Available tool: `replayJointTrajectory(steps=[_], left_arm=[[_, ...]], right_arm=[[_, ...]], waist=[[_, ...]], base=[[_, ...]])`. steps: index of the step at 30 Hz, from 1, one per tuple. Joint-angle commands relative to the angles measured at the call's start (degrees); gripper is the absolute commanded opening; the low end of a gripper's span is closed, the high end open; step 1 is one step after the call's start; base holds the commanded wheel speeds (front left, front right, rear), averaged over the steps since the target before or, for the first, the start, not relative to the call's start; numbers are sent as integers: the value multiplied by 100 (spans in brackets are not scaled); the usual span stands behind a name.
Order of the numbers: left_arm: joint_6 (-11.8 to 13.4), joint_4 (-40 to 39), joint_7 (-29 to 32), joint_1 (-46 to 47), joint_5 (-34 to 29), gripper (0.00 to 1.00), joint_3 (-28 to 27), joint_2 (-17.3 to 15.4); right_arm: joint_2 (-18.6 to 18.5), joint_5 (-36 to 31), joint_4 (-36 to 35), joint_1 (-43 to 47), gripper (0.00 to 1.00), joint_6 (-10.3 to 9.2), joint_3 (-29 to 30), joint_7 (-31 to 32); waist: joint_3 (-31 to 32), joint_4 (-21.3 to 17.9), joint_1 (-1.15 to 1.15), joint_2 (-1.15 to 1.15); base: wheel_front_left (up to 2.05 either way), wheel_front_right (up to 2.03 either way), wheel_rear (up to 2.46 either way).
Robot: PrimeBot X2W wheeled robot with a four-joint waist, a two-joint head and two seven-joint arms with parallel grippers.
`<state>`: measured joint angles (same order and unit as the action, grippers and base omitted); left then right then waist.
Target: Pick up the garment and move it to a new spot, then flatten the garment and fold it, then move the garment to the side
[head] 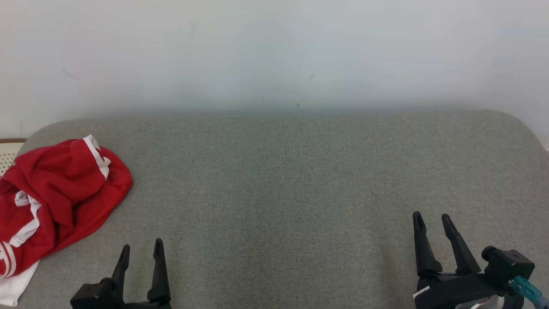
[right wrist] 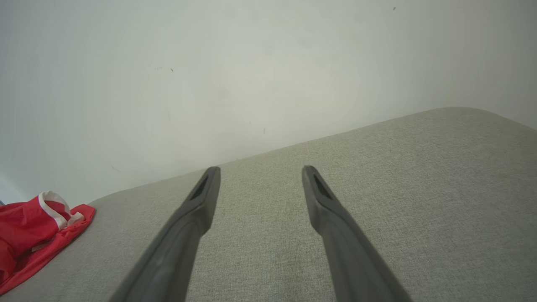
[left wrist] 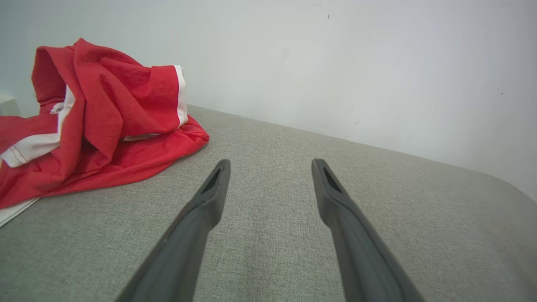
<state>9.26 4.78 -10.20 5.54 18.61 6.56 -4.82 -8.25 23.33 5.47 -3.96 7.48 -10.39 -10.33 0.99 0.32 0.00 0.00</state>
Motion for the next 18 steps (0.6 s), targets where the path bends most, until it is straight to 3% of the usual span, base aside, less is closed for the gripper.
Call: replayJointTrajectory(steps=[1,18], left_arm=[[53,-82,-62,68,-152,100,27,-64],[297,-311,-273,-31,-813,100,71,-191]], right_arm=[[-49,-153,-66,-6,100,2,-26,-58],[-41,-827,-63,53,100,2,-117,-264]], waist=[[3,0,0,0],[44,4,0,0]], base=[[0,0,0],[0,0,0]])
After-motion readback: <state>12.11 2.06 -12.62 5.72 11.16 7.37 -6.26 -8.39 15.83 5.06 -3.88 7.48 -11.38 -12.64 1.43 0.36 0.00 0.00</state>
